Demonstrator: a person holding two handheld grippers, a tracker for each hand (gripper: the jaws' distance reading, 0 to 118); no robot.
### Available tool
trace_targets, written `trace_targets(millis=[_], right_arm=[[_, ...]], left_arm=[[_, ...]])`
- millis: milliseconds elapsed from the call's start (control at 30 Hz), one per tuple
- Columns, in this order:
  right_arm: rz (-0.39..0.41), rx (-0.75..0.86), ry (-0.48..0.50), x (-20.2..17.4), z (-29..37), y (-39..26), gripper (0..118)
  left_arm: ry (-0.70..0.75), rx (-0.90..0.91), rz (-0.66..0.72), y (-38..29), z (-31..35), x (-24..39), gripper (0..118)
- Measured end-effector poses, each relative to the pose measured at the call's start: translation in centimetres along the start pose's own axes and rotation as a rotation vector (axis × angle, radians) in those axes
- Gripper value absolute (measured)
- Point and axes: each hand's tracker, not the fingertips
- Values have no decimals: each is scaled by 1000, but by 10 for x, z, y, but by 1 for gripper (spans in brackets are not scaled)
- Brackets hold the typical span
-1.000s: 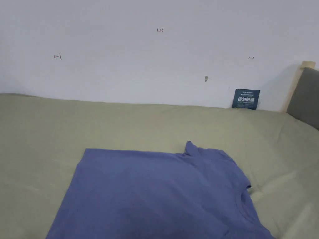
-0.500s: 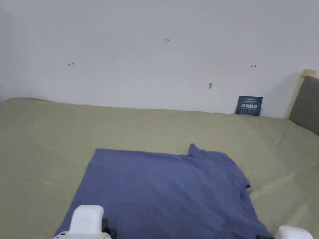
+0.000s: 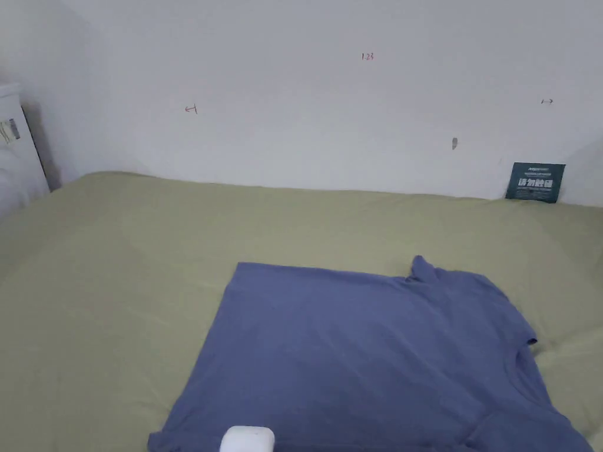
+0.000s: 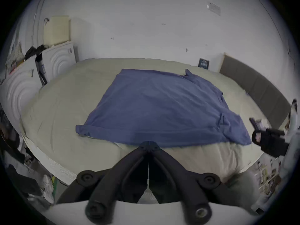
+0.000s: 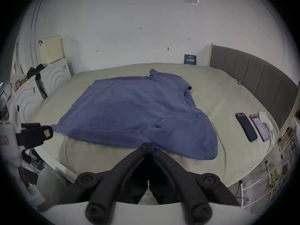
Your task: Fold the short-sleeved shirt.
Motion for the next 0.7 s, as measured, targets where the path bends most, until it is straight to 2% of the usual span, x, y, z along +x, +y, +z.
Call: trace_targets(millis=[67, 100, 167, 200, 233, 300, 367, 433, 467, 500, 533, 567, 600, 633, 667, 700], right_arm=[[-3, 21, 4, 11, 1, 7, 0], [-4, 28, 8, 17, 1, 11, 0], [4, 40, -3, 30, 0, 19, 0], [5, 42, 0, 39, -1, 22, 0], [2, 46, -12, 45, -2, 26, 0], [-3, 52, -38, 61, -1, 32, 0], [-30, 44, -68, 76, -1, 36, 0], [-40, 44, -91, 88, 1, 37, 0], [-40, 29, -111, 93, 1, 39, 0], [-40, 26, -120, 97, 2, 38, 0], [-43, 21, -127, 101, 2, 38, 0], [-50, 7, -131, 107, 0, 37, 0], [-60, -6, -124, 113, -3, 36, 2], [-65, -19, -110, 119, -8, 33, 12], [-81, -54, -79, 126, -15, 31, 41], [-77, -62, -80, 132, -23, 27, 67]], left_arm=[[-34, 19, 59, 12, -3, -27, 4], [-15, 54, 70, 17, -5, -43, 32], [92, 41, 99, 26, -12, -68, 107], [118, 18, 115, 27, -21, -83, 118], [153, 43, 133, 32, -20, -98, 118], [114, -70, 191, 32, -42, -121, 118], [134, -179, 230, 27, -67, -134, 118], [206, -206, 235, 24, -84, -141, 113], [203, -218, 245, 24, -95, -141, 104], [177, -246, 269, 25, -104, -142, 84], [145, -265, 284, 26, -112, -143, 76], [229, -291, 251, 28, -118, -138, 58], [280, -265, 195, 31, -112, -132, 11], [287, -222, 171, 36, -105, -129, 3], [176, -158, 183, 39, -99, -133, 3], [164, -112, 192, 42, -94, -133, 3]])
